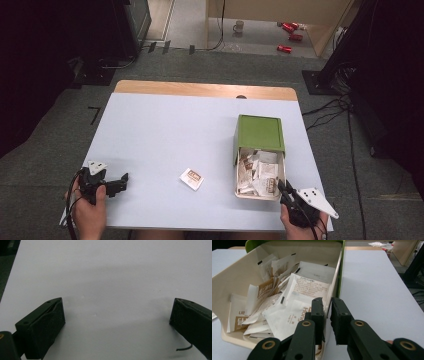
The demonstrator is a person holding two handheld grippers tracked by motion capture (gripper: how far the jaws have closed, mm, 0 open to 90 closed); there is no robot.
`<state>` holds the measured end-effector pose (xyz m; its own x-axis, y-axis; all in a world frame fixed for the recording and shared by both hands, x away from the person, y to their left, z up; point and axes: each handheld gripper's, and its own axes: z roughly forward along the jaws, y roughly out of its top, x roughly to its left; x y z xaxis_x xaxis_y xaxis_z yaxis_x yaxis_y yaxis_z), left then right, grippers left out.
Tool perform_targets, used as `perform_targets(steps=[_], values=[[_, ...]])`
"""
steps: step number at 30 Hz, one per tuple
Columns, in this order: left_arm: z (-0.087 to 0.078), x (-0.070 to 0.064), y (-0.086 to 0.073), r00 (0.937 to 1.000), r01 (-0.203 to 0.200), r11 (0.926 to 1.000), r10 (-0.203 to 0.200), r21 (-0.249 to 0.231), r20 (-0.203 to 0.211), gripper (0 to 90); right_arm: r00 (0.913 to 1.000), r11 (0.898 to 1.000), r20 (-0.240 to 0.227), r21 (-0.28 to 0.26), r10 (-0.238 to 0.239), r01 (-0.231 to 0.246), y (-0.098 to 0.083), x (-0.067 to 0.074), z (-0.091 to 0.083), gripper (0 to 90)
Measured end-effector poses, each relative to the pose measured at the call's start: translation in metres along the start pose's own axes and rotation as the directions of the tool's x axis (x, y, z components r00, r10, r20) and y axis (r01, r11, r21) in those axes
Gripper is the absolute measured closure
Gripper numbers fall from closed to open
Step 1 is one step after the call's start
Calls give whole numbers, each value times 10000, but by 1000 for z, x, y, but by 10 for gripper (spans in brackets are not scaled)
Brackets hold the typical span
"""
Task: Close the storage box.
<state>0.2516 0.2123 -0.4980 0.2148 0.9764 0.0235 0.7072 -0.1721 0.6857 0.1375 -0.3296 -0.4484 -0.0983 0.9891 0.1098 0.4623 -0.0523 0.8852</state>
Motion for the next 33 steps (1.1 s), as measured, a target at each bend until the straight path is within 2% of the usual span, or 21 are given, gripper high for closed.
perform_targets(steps=[7,15,23,33], values=[[0,0,0,10000,2,10000,-2,-4,0,0,9997,9999,230,45,119,-120,-1,3,-1,853],[0,0,0,10000,1,10000,-1,-1,3,0,9974,9987,626,342,357,-379,9,2,5,894],[0,0,0,10000,2,10000,-2,-3,-2,0,9952,9980,922,493,338,-384,20,5,9,898],[0,0,0,10000,-1,10000,1,-6,-6,0,9941,9969,959,554,499,-554,30,3,25,896]])
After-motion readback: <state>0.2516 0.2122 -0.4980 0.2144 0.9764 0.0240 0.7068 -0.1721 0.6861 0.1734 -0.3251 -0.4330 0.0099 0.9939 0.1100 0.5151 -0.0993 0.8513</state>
